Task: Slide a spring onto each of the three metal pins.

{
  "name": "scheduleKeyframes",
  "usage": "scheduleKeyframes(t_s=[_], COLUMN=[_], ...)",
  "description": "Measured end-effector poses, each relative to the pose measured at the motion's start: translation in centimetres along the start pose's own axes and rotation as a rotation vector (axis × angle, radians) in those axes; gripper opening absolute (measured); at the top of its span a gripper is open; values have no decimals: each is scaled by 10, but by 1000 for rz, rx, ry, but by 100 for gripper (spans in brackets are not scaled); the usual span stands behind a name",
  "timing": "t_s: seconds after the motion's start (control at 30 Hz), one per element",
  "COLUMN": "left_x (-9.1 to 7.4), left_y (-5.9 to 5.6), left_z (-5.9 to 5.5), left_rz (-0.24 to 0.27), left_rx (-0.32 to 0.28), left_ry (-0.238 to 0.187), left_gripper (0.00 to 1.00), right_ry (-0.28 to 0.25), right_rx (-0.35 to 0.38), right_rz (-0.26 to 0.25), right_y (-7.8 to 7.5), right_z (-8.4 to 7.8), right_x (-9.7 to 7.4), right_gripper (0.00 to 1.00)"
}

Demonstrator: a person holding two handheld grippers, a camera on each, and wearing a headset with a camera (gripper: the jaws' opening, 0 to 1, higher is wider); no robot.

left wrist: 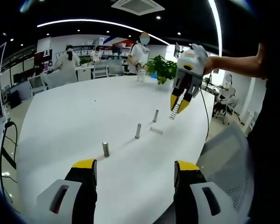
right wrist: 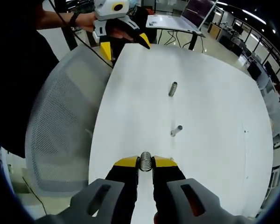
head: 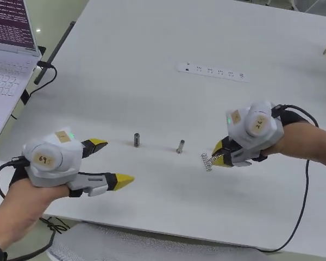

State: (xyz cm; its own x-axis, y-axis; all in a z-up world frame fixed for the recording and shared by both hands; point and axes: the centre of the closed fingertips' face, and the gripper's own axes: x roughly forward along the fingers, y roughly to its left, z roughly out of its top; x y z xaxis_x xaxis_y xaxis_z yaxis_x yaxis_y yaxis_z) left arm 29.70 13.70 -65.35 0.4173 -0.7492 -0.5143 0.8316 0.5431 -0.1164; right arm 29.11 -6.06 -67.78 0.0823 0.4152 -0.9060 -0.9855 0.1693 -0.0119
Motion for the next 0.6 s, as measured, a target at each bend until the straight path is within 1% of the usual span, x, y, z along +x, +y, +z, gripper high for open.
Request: scheduleKeyframes(t_s=[0.27,0.37,0.6], left_x=[-4,-6,-10], left_y=[7,11,16], left_z=[-5,-8,-8], left_rz=[15,21,36], left_rx=[-16,-12,-25], left_ry=[1,9,1], left_gripper=[63,63,62], right_ry=[21,31,38], right_rx=[7,7,13], right_rz=[-8,-9,-21], right_y=[-12,-16,-30], right_z=[-1,-3,-2], right_x=[9,11,13], right_gripper=[8,8,8])
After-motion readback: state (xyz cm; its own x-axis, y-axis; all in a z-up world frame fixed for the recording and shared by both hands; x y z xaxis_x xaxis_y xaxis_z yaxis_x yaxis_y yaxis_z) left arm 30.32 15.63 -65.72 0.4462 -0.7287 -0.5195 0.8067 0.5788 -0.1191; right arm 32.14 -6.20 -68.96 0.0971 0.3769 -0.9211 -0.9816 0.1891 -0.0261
